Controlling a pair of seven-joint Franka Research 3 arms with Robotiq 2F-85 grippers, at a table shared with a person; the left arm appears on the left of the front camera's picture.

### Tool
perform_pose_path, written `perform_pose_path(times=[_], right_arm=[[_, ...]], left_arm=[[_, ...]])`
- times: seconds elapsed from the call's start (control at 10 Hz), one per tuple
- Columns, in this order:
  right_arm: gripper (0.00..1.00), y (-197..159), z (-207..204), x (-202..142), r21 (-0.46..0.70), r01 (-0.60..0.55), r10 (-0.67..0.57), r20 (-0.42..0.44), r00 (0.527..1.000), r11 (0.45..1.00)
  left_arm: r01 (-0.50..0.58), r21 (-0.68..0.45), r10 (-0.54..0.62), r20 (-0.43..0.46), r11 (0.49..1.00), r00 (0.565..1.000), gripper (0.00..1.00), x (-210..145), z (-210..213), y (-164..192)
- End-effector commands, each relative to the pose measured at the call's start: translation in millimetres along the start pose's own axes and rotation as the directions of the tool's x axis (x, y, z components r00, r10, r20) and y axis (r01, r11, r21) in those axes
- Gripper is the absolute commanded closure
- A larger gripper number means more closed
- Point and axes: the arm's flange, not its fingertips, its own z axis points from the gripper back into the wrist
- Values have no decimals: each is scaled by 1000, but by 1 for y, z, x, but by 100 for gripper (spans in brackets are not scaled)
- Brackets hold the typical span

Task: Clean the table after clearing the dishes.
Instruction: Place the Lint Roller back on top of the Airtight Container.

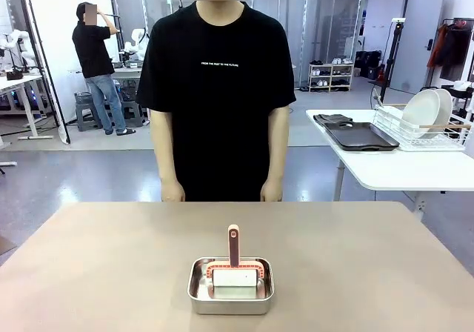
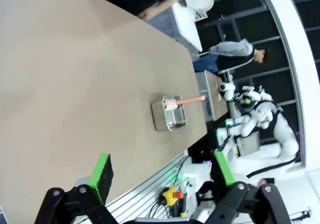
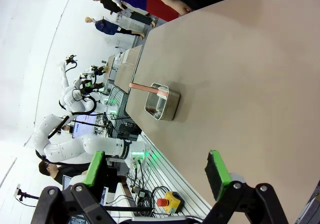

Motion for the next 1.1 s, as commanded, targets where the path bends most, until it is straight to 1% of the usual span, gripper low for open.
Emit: perform_pose_path(times=[0.0, 0.1, 0.2, 0.3, 1.0], right_arm=[[0, 3, -1, -1, -8, 3, -3, 7, 1000, 1000], [0, 3, -1, -1, -8, 3, -3, 7, 1000, 1000], [0, 3, -1, -1, -8, 3, -3, 7, 1000, 1000], [0, 3, -1, -1, -8, 3, -3, 7, 1000, 1000], [0, 3, -1, -1, -8, 3, -3, 7, 1000, 1000]], left_arm=[[-22, -86, 25, 31, 996, 999, 0, 7, 5, 24], [-21, -93, 25, 42, 995, 999, 0, 9, 8, 31], [-28, -83, 29, 11, 996, 1000, 0, 19, 4, 34], [-49, -56, 51, 43, 997, 998, 0, -4, 3, 30], [-49, -56, 51, 43, 997, 998, 0, -4, 3, 30]])
